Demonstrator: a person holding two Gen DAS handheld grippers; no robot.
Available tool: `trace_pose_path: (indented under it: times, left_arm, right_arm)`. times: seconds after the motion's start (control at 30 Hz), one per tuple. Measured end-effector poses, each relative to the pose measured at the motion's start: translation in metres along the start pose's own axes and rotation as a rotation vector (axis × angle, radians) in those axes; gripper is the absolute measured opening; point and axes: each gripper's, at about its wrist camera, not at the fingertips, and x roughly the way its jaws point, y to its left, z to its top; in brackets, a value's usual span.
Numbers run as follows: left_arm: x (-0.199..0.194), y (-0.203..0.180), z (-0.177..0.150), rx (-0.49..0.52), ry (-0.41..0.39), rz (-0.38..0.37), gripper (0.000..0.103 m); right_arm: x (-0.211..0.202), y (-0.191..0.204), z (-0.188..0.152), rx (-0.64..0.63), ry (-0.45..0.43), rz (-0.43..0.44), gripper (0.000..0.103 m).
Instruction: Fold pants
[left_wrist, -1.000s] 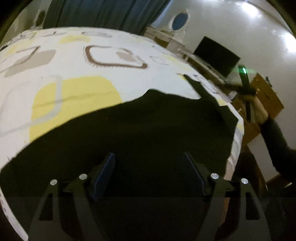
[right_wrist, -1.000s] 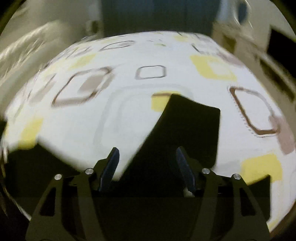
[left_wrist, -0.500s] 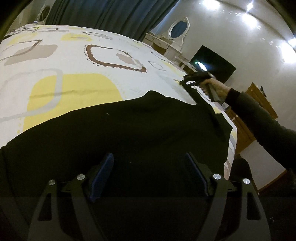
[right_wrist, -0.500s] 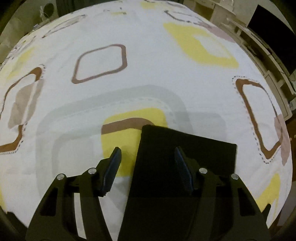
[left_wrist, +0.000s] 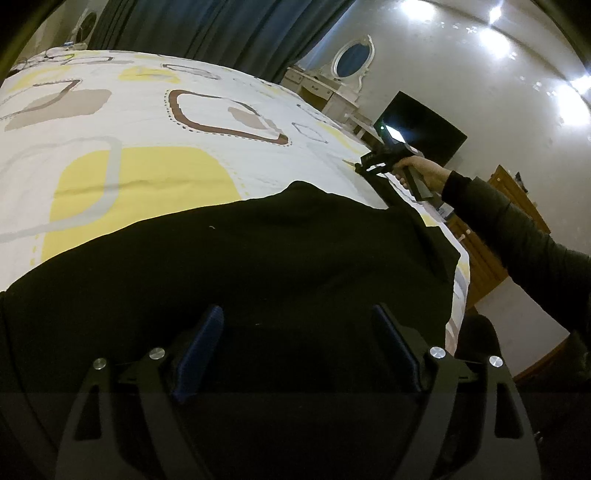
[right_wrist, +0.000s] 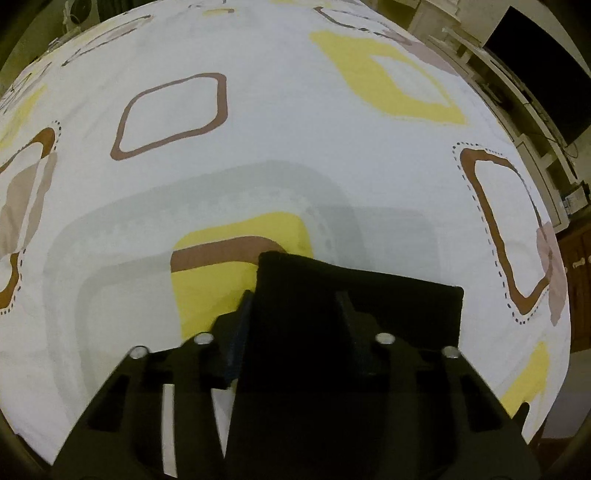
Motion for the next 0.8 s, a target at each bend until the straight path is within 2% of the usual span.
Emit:
trace_pose_path:
  times: [0.07, 0.13, 0.3, 0.53, 0.7, 0.8]
  left_arm:
    - [0.000, 0.000, 0.000, -0.004, 0.000, -0.007, 0.082]
    - [0.000, 0.001, 0.001, -0.006, 0.001, -0.010, 0.082]
    - [0.001, 0.003, 0.001, -0.007, -0.006, -0.016, 0.082]
    - [0.002, 0.004, 0.000, -0.015, -0.011, -0.021, 0.082]
    - [0.004, 0.003, 0.000, -0.013, -0.008, -0.010, 0.082]
    - [0.004, 0.003, 0.000, -0.012, -0.007, -0.007, 0.082]
  right_arm:
    - [-0.002, 0.001, 0.000, -0.015, 0.006, -0.010, 0.012]
    - [-0.005, -0.002, 0.000, -0.018, 0.001, -0.009, 0.008]
    - [-0.021, -0.021, -0.008, 0.030, -0.052, 0.061, 0.006]
    - [-0.079, -0.079, -0.041, 0.122, -0.195, 0.220, 0.006]
    - [-0.115, -0.161, -0.097, 0.228, -0.317, 0.361, 0.006]
    - [-0.129, -0.213, -0.141, 0.305, -0.363, 0.397, 0.006]
